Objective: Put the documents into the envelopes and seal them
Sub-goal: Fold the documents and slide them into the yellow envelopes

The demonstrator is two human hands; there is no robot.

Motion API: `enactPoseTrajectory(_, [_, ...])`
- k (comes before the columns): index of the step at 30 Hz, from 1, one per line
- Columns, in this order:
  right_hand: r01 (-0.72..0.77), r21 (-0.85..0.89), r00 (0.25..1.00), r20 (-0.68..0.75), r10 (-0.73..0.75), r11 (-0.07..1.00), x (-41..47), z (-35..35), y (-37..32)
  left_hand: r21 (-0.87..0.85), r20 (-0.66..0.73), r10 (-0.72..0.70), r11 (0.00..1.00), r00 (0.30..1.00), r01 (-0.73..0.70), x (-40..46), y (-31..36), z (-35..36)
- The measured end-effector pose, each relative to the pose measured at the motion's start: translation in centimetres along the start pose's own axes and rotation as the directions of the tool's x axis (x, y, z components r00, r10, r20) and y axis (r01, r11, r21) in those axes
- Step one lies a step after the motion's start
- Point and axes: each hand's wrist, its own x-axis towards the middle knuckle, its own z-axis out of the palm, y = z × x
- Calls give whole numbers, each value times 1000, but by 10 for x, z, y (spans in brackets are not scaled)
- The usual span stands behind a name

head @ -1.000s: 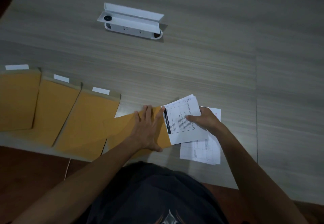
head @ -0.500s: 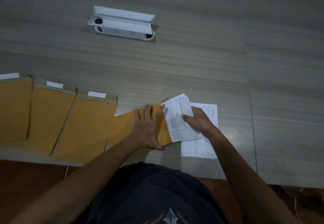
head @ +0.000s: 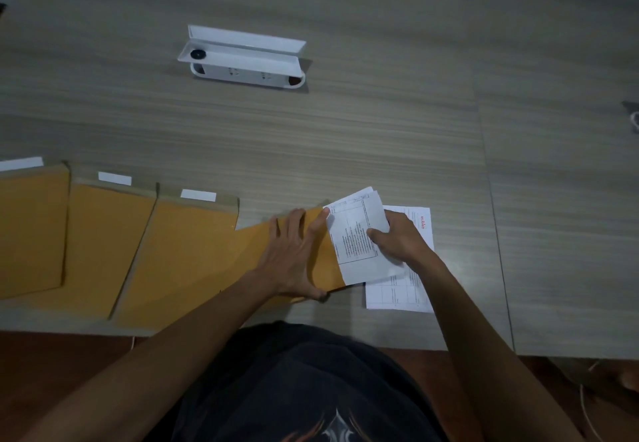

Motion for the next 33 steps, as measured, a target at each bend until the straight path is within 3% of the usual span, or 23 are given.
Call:
enactPoseTrajectory(10, [-13, 179, 997, 78, -1, 984, -12, 4, -5, 48, 106, -28, 999, 994, 23, -5, -11, 2])
enactPoseTrajectory(20, [-23, -49, 999, -48, 20, 999, -14, 10, -15, 25, 79, 10, 1000, 997, -12, -2, -5, -4])
enactPoseTrajectory(33, [-46, 63, 999, 23, 45, 997, -17, 19, -33, 43, 35, 34, 998, 999, -36, 4, -3, -10])
